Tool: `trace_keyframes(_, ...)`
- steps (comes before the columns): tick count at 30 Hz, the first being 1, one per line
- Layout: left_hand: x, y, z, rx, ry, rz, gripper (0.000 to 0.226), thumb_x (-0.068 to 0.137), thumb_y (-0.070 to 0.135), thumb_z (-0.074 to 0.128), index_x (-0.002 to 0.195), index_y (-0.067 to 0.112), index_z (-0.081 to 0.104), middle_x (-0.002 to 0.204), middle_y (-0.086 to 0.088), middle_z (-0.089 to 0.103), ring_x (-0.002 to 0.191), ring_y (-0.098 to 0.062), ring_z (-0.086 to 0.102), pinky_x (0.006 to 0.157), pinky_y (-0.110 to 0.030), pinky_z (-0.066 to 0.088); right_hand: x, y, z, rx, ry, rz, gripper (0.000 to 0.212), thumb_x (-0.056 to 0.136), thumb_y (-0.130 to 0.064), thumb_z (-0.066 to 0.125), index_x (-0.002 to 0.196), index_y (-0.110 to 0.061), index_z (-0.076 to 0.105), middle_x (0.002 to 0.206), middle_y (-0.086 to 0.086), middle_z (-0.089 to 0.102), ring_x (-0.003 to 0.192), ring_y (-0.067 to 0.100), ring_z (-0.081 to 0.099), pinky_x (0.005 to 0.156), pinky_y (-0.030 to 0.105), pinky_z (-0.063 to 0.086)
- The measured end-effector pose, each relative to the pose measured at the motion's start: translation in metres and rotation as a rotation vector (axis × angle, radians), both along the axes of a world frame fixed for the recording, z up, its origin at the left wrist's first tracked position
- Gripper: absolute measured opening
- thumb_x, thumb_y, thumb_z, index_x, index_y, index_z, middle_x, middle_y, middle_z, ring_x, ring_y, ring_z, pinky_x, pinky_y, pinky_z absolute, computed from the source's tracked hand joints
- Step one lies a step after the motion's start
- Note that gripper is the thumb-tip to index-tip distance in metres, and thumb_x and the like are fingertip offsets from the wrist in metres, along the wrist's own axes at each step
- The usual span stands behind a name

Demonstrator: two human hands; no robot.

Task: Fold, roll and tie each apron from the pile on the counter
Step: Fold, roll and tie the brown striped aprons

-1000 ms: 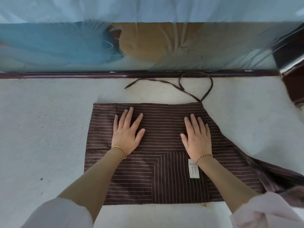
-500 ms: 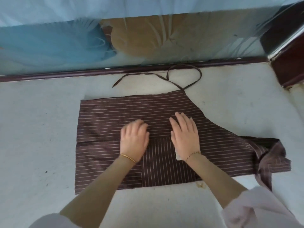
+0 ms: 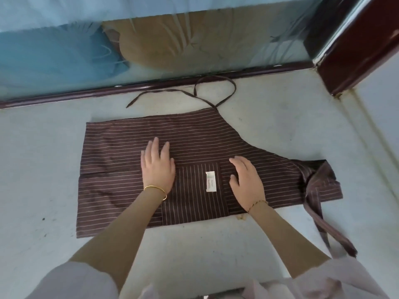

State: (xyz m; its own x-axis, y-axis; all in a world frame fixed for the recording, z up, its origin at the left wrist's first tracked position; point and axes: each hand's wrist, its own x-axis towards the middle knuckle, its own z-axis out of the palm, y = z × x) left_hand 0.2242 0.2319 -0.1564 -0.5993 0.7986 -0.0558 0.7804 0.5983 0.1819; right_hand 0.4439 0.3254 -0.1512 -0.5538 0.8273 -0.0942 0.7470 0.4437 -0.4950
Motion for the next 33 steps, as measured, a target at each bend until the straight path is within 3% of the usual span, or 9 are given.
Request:
trace_keyframes(3, 0.068, 0.051, 0.012, 0.128, -0.103, -0.293, 0.038, 0.096, 0.021, 0.046, 0.133, 0.013, 0.047, 0.143, -0.011, 0.037, 0.131, -0.029, 0.035, 0.11, -0.038, 0.031, 0.036, -0.014, 0.01, -0.084, 0.156, -0.274, 0.032, 0.09, -0.005, 0.053, 0.121, -0.013, 0.056, 0.127, 0.002, 0.05, 0.098, 0.011, 0.056, 0.089, 0.025, 0.05)
trace_keyframes(6, 0.137, 0.091, 0.019, 0.035, -0.193, -0.59, 0.028, 0.097, 0.02, 0.043, 0.122, 0.012, 0.05, 0.125, -0.008, 0.044, 0.115, -0.023, 0.045, 0.096, -0.034, 0.045, 0.082, -0.007, 0.016, -0.221, 0.107, -0.491, 0.031, 0.092, -0.009, 0.051, 0.122, -0.014, 0.052, 0.127, 0.002, 0.044, 0.088, 0.013, 0.053, 0.08, 0.023, 0.043)
trace_keyframes(13, 0.201, 0.131, 0.017, -0.32, -0.166, -0.772, 0.07, 0.087, 0.023, 0.063, 0.143, 0.02, 0.022, 0.141, -0.012, 0.022, 0.117, -0.028, 0.045, 0.094, -0.041, 0.048, 0.173, 0.013, 0.01, -0.023, -0.469, -0.438, 0.06, 0.088, -0.027, 0.057, 0.141, -0.017, 0.029, 0.144, 0.012, 0.031, 0.12, 0.031, 0.042, 0.098, 0.04, 0.038)
trace_keyframes(16, 0.203, 0.146, 0.026, -0.471, -0.147, -0.789, 0.092, 0.083, 0.019, 0.069, 0.149, 0.029, 0.006, 0.149, -0.012, 0.01, 0.109, -0.027, 0.053, 0.089, -0.039, 0.051, 0.192, 0.043, 0.016, -0.028, -0.393, -0.582, 0.075, 0.087, -0.02, 0.055, 0.148, -0.018, 0.013, 0.156, 0.015, 0.005, 0.139, 0.036, 0.021, 0.111, 0.046, 0.027)
trace_keyframes(19, 0.218, 0.161, 0.03, -0.585, -0.057, -0.796, 0.099, 0.079, 0.013, 0.072, 0.148, 0.03, 0.004, 0.148, -0.015, 0.009, 0.095, -0.024, 0.058, 0.077, -0.033, 0.053, 0.211, 0.086, 0.038, 0.023, -0.152, -0.813, 0.073, 0.084, -0.005, 0.05, 0.148, -0.015, 0.017, 0.158, 0.012, 0.002, 0.144, 0.032, 0.011, 0.115, 0.044, 0.02)
trace_keyframes(23, 0.244, 0.177, 0.029, -0.475, -0.073, -0.809, 0.067, 0.085, 0.008, 0.06, 0.141, 0.019, 0.026, 0.133, -0.015, 0.027, 0.094, -0.025, 0.054, 0.081, -0.036, 0.054, 0.221, 0.105, 0.054, 0.128, -0.06, -0.674, 0.049, 0.085, 0.0, 0.047, 0.133, -0.011, 0.044, 0.142, 0.009, 0.038, 0.126, 0.028, 0.04, 0.1, 0.037, 0.041)
trace_keyframes(26, 0.269, 0.189, 0.025, -0.362, -0.121, -0.93, 0.052, 0.089, 0.011, 0.053, 0.137, 0.015, 0.033, 0.128, -0.012, 0.034, 0.102, -0.026, 0.051, 0.089, -0.04, 0.05, 0.221, 0.092, 0.04, 0.02, -0.304, -0.479, 0.036, 0.087, -0.026, 0.052, 0.121, -0.016, 0.05, 0.119, 0.003, 0.053, 0.108, 0.025, 0.049, 0.085, 0.035, 0.042)
trace_keyframes(30, 0.286, 0.198, 0.018, -0.377, -0.137, -0.935, 0.063, 0.089, 0.017, 0.059, 0.141, 0.016, 0.024, 0.133, -0.013, 0.032, 0.105, -0.027, 0.051, 0.09, -0.04, 0.05, 0.224, 0.08, 0.014, 0.044, -0.506, -0.373, 0.03, 0.076, -0.025, 0.066, 0.101, -0.015, 0.053, 0.087, 0.001, 0.051, 0.072, 0.02, 0.044, 0.062, 0.031, 0.031)
trace_keyframes(33, 0.288, 0.206, 0.02, -0.489, -0.17, -0.92, 0.084, 0.086, 0.018, 0.065, 0.148, 0.019, 0.009, 0.137, -0.016, 0.031, 0.108, -0.029, 0.053, 0.094, -0.041, 0.048, 0.234, 0.099, 0.022, -0.044, -0.566, -0.377, 0.014, 0.084, -0.006, 0.05, 0.095, -0.015, 0.048, 0.083, 0.0, 0.05, 0.069, 0.019, 0.042, 0.067, 0.03, 0.031)
